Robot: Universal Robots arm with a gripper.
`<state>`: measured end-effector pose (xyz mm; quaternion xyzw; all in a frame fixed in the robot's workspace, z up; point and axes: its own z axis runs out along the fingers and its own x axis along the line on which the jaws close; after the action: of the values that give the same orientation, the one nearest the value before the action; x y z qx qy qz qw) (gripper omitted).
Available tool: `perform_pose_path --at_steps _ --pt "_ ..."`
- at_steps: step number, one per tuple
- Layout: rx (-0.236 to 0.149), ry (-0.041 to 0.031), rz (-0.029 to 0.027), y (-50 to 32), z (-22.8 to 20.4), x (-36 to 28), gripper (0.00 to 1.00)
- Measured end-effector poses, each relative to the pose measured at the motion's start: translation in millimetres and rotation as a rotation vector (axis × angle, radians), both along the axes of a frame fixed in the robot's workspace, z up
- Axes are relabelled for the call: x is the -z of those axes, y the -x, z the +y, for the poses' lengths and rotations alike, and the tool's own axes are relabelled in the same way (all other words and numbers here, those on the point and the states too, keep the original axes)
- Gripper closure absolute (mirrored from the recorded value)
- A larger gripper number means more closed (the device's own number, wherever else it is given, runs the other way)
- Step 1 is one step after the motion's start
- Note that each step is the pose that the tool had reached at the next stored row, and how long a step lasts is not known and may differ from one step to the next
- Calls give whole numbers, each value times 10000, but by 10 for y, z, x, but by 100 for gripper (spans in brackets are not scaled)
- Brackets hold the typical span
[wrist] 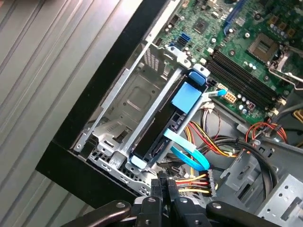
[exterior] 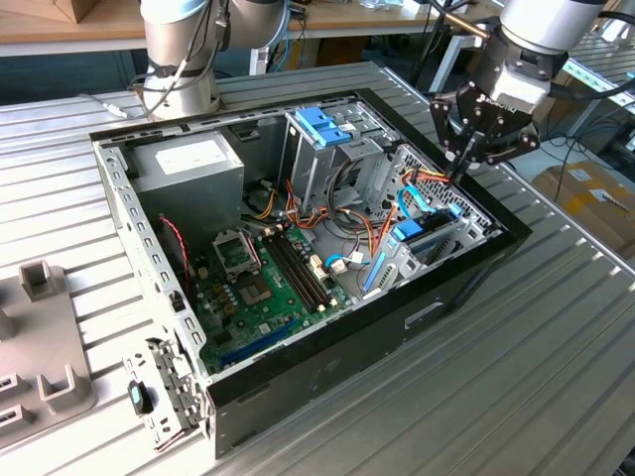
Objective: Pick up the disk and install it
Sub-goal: 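Insert the first disk wire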
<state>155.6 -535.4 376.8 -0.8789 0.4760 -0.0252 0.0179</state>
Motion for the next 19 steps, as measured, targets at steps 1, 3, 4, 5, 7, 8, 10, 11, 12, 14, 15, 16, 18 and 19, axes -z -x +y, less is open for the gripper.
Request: perform_pose_path --at_steps 1,3,4,5,7,8,10,11,12,14,15,16,18,19 --pt "245 0 0 0 0 0 84" --pt "631 0 0 0 0 0 84" --pt "804 0 0 0 0 0 84" --pt "1136 0 0 0 0 0 84" --pt "1497 0 0 0 0 0 84" --pt "1715 0 0 0 0 1 84" --pt "2105 1 0 0 0 1 84" --pt "2270 0 0 0 0 1 84" --pt "2621 0 0 1 0 1 84" --pt "3188 0 0 0 0 2 84" --pt "3531 0 0 0 0 2 84" --pt "3699 0 0 0 0 2 84" --pt "4027 0 0 0 0 3 84" --pt "4197 1 0 0 0 2 84"
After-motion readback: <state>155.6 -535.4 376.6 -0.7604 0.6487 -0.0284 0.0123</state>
